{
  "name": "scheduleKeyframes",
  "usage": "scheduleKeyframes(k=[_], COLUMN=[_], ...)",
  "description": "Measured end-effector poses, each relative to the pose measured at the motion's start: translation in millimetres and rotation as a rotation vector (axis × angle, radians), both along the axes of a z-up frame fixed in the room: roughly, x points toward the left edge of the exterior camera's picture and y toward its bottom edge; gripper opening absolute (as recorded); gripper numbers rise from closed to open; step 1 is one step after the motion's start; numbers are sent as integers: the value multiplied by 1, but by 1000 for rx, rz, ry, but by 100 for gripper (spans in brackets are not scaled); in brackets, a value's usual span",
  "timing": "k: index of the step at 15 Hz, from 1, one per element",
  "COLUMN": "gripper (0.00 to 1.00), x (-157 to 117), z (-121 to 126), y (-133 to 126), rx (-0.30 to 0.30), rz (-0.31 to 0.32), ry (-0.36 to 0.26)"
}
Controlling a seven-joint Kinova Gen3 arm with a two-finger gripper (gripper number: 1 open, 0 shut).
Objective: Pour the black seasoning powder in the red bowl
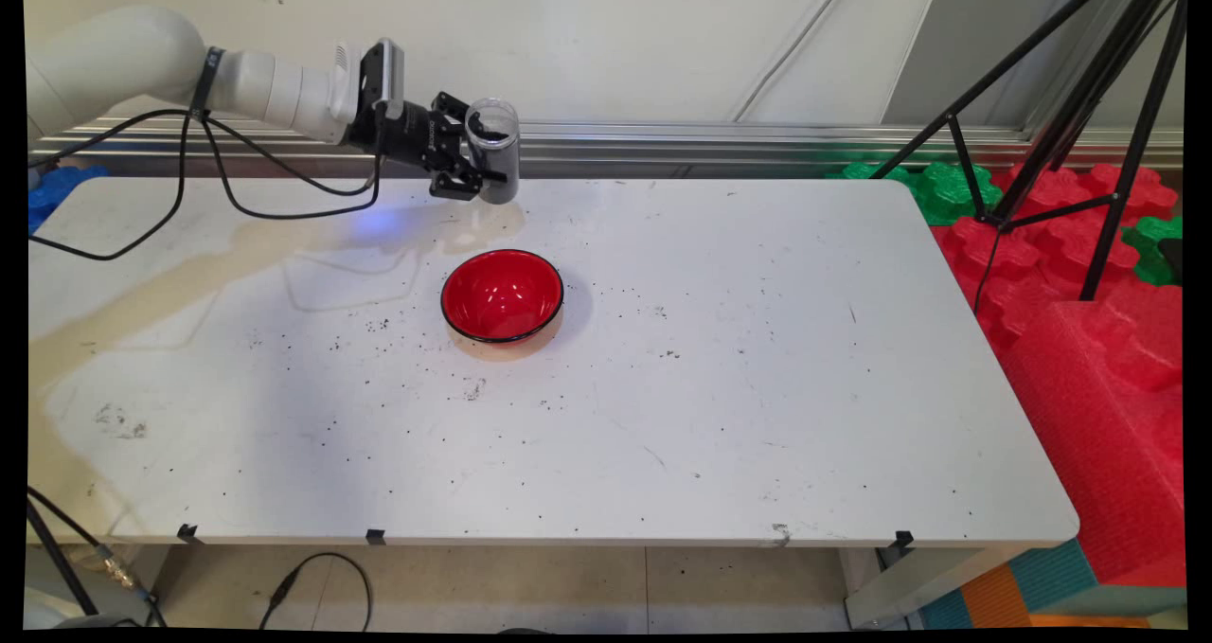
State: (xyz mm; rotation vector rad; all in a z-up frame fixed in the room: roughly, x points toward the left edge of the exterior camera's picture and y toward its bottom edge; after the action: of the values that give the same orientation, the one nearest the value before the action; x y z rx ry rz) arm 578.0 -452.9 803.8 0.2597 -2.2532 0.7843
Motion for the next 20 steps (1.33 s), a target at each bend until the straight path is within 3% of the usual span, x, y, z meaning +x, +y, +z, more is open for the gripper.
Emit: scheduleKeyframes(k=[20], gripper=[0], x=[-16], z=[-20], y=[33], rx=[-281], rz=[-195], ry=[-294])
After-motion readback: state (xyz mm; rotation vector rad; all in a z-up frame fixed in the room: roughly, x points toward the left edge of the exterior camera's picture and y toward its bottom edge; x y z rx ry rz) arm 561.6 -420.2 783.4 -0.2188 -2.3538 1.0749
